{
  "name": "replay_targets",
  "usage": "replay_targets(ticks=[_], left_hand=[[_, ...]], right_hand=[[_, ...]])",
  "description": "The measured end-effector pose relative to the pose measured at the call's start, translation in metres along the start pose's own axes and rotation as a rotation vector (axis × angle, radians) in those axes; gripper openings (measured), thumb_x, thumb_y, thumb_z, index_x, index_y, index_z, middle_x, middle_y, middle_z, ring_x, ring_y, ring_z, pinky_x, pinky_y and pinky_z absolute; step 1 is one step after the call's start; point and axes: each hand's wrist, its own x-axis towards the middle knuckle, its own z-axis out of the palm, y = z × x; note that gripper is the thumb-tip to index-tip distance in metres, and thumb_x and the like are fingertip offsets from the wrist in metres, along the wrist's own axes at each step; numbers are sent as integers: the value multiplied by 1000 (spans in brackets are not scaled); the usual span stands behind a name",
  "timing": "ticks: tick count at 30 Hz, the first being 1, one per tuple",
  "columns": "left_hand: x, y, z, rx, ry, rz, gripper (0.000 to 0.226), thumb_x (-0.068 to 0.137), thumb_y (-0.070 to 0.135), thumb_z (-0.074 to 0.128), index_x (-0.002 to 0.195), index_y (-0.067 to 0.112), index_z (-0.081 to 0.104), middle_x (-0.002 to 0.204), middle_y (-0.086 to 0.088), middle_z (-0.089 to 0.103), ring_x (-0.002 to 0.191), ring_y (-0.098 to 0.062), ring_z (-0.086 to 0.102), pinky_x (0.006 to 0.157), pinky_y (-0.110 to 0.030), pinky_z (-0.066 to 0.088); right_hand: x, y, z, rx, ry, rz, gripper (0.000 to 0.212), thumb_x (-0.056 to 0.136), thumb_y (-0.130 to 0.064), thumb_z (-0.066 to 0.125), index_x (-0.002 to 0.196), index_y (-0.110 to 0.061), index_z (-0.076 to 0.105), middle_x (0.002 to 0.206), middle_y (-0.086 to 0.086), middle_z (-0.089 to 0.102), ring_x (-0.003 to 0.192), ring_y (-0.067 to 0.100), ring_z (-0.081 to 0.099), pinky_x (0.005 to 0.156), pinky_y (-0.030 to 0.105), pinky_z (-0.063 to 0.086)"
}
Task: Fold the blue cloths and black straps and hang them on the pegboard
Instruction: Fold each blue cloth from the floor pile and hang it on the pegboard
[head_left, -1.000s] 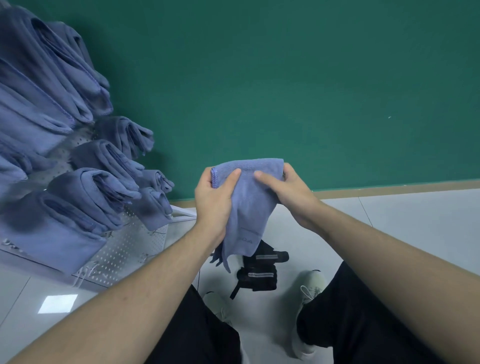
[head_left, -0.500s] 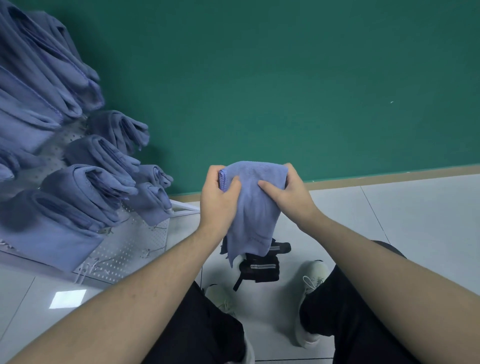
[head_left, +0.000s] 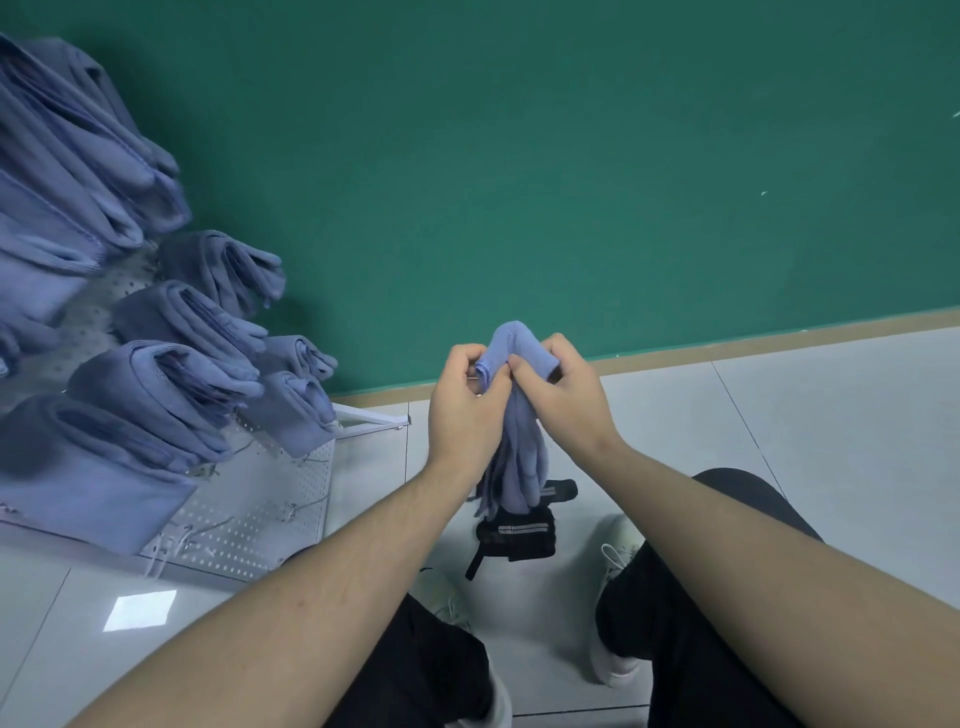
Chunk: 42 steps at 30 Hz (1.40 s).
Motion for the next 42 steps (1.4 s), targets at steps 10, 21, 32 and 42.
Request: replay_targets(ticks=[10,21,32,42], left_hand=[[8,7,-18,-211,-100,-73,12,98,24,65,107,24,72,105,9,76,94,-3,69,86,-20,54],[19,9,-21,-252,31,-228,19,107,27,40,113,24,58,108,8,66,100,-6,62,83,-27,49],[38,34,-36,-746,118,-420,39,108,33,36,127,8,59,117,-10,70,101,-25,71,85,-39,56],[42,0,-82,-827,296,-557,36,108,24,32,130,10,57,122,-12,70,111,-30,68,94,-46,55]], right_hand=[[-4,-14,-8,267,-294,13,41,102,-1,33,117,-20,67,125,5,64,100,0,67,87,21,54],[7,-1,-3,145,-143,-99,39,86,-10,77,111,-27,51,108,-4,62,100,6,59,90,23,48],[10,5,4,-214,-342,55,44,77,-47,83,94,-9,68,94,2,74,84,18,67,77,35,54],[14,5,3,-217,-483,29,15,100,-28,60,105,-19,70,99,-3,74,83,7,62,81,25,50]])
